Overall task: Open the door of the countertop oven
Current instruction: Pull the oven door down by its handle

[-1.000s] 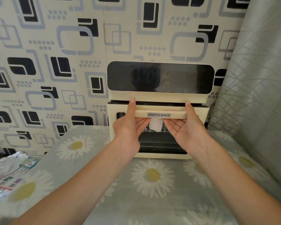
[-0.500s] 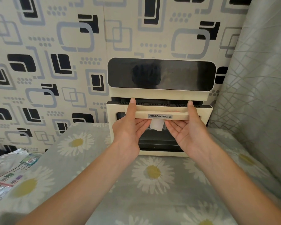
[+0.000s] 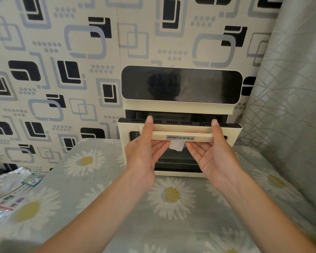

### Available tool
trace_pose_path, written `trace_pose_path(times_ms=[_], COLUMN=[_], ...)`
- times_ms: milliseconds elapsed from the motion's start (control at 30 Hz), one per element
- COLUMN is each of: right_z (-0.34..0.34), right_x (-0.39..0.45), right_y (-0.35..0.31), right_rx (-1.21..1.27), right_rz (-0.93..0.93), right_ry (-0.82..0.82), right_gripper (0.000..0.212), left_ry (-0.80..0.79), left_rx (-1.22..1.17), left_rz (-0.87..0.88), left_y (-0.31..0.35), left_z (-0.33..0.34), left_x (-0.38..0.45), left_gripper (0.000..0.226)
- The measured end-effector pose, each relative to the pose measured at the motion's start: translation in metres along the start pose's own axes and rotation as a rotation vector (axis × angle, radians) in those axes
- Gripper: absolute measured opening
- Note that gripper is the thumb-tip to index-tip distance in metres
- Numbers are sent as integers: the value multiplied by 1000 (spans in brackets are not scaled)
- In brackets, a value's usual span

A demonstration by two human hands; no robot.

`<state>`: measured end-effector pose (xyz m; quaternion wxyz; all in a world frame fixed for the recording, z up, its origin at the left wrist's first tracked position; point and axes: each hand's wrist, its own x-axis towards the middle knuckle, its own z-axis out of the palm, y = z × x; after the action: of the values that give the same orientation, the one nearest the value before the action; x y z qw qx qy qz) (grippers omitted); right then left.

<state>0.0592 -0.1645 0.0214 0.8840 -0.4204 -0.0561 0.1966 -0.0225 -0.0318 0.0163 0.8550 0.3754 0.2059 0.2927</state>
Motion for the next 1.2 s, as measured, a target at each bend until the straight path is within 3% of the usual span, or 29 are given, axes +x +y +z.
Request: trace_pose_path(times_ms=[500, 700, 1067, 1200], right_z=[-4, -7, -16, -18], right_x=[-20, -28, -46, -52], right_y=[5, 9, 18, 22], right_rx=[6, -25, -33, -16], right_rz=[-4, -11, -26, -25], right_ry=[-14, -21, 19, 50], right_gripper=[44, 43, 42, 45], left_ry=[-12, -14, -6, -2], left_rx=[18, -45, -82, -88], left_rz=[4, -69, -89, -71], left_y=[-5, -5, -12, -16], left_z=[-11, -16, -27, -31], left_x=[-14, -22, -42, -49], left_gripper=[48, 44, 56, 50])
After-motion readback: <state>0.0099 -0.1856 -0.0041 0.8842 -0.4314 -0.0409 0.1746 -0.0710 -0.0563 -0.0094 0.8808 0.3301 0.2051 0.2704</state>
